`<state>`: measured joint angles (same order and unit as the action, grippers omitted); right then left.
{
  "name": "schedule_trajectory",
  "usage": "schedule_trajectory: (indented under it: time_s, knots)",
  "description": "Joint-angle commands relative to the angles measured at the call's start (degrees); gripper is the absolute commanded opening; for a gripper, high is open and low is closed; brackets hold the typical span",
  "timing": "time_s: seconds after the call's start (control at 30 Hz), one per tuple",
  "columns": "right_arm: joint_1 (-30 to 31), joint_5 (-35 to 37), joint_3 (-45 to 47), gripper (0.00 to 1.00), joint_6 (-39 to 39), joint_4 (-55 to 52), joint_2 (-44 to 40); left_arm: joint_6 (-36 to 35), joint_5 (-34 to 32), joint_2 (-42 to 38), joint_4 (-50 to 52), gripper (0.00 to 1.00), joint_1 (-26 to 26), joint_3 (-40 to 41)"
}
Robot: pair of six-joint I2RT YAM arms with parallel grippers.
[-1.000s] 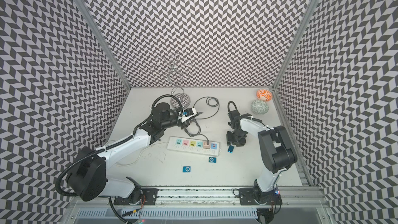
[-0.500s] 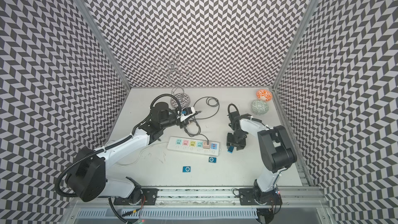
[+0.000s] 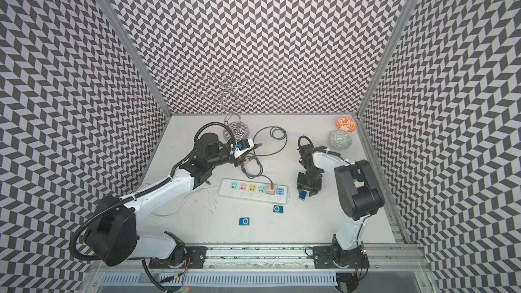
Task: Charge mp3
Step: Adjust the mp3 player at the center of the board.
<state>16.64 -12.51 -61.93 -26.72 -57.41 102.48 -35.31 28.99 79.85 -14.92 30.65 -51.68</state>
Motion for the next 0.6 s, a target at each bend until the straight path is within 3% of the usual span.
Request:
schedule_trajectory:
  time_s: [0.0,0.43,0.57]
  knots:
    - [0.05,-0.99,0.64,0.41,-0.18,3.57,3.09,-0.73,0.27,-1.54,-1.25,0.00,-0.27,-0.40]
    - [0.33,-1.28,-0.10,0.25,-0.20,5.24,3.81,-0.48,0.80,-1.46,-1.41,0.00,-0.28,-0.44]
    - [0.97,1.59,-1.10,0.23,-1.19,7.26,0.70,-0.32,0.98,-1.52,-1.67,0.00,-0.33,-0.48]
